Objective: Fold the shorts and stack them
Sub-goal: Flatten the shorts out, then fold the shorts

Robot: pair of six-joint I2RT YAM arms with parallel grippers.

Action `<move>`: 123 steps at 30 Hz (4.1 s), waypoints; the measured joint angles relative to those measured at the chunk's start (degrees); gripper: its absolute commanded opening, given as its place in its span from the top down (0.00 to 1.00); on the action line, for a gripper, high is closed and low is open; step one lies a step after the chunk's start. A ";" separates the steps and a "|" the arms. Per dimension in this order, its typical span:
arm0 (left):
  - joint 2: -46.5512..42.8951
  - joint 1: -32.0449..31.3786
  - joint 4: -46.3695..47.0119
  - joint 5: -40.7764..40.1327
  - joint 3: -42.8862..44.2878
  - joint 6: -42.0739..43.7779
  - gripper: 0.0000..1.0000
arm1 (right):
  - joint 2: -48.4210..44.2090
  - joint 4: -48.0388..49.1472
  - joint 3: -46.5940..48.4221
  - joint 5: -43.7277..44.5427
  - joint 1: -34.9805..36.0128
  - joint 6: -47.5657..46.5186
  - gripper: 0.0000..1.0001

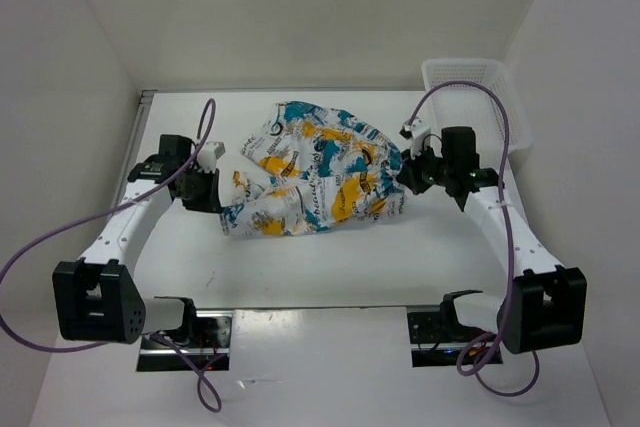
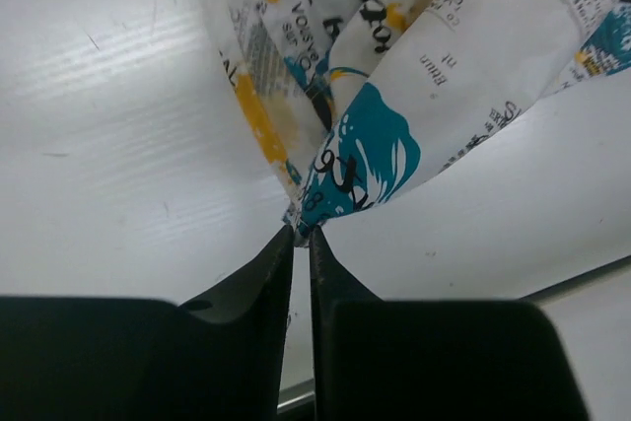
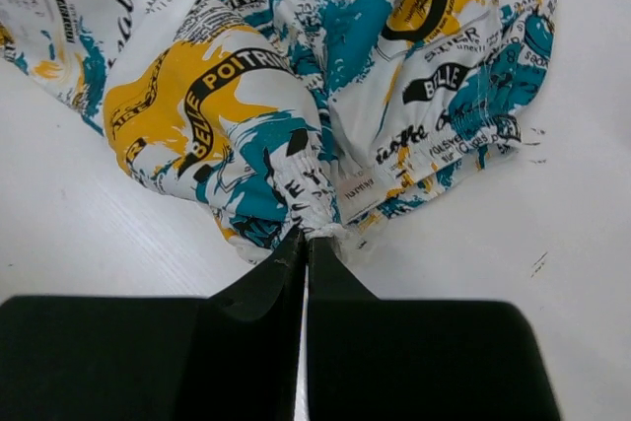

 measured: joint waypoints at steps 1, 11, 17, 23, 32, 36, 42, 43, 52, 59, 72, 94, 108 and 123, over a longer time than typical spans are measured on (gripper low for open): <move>0.74 0.00 -0.37 -0.04 -1.07 -0.02 0.84 | 0.55 0.04 -0.55 0.79 0.00 0.31 1.00; 6.51 0.00 2.40 -1.07 5.29 0.00 0.93 | 3.65 5.49 -0.70 4.72 0.00 3.89 1.00; 20.57 0.00 3.65 -1.84 19.71 0.07 0.79 | 11.34 8.83 2.82 7.67 0.00 8.15 0.39; 32.33 0.94 2.47 1.49 25.44 0.00 0.63 | 15.63 9.18 8.83 9.22 0.00 8.98 0.09; 21.20 3.06 -0.94 6.49 12.98 -0.04 0.50 | 17.64 -6.84 17.38 3.15 0.00 -0.24 0.30; 17.20 4.52 -1.70 8.90 7.39 -0.04 0.49 | 18.01 -10.45 12.22 3.15 0.00 -1.75 0.34; 23.17 4.66 -1.70 10.97 6.25 -0.04 0.45 | 20.68 -11.72 9.60 2.25 -1.11 -1.01 0.35; 24.24 4.66 -1.75 11.19 6.25 -0.07 0.45 | 20.83 -11.63 9.55 1.77 -2.08 -0.55 0.35; 27.98 3.26 -1.92 10.99 6.32 -0.02 0.45 | 24.13 -9.27 9.25 -1.11 -7.96 1.90 0.35; 29.00 3.82 -3.34 9.86 6.99 -0.02 0.43 | 27.74 -6.99 7.80 -4.35 -7.96 3.48 0.35; 31.34 4.15 -6.21 10.60 8.94 -0.04 0.55 | 30.49 -3.48 7.63 -8.26 -7.48 6.47 0.73; 37.94 10.62 -14.16 12.92 70.23 -0.09 0.96 | 40.79 -2.32 57.46 -16.50 -6.47 8.37 1.00; 5.57 12.87 -18.34 8.61 34.95 0.00 0.96 | 9.99 -12.83 24.65 -17.68 -3.32 -12.24 1.00; -0.13 12.55 -29.88 6.34 21.09 -0.09 0.96 | 0.15 -32.52 1.81 -7.82 2.08 -34.12 1.00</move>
